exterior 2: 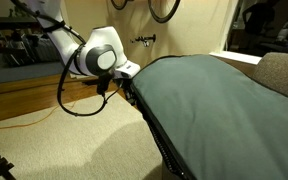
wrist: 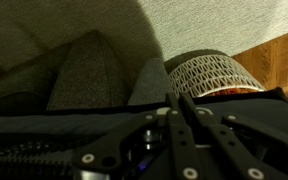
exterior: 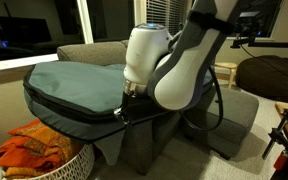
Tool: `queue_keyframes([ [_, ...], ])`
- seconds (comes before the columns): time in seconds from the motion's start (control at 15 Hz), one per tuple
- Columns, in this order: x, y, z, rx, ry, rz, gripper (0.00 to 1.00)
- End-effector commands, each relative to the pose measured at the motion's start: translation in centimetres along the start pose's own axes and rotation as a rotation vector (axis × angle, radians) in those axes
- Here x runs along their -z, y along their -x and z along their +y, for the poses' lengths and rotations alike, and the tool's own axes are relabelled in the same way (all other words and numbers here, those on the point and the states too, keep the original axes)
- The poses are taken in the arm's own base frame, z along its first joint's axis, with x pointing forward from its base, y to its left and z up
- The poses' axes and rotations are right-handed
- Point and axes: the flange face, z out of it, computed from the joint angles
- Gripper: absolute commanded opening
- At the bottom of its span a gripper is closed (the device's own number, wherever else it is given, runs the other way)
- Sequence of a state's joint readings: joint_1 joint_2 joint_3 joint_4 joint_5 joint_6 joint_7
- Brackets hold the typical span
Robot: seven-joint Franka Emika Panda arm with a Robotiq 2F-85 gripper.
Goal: Move the zip to the right
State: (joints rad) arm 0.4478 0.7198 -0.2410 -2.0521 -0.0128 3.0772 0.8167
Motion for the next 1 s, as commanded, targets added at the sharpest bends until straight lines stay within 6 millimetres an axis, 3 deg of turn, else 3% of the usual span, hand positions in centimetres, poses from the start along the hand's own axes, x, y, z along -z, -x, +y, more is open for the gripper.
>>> queue_keyframes([
  [0.0,2.3,-0.7,4.9,-0.039,-0.001,-0.003,0.01],
  [0.27,2.2,-0.2,6.1,-0.052,-0.015,-0.004,0.01],
  [0.93,2.0,0.9,11.9,-0.109,-0.012,-0.007,0.01],
])
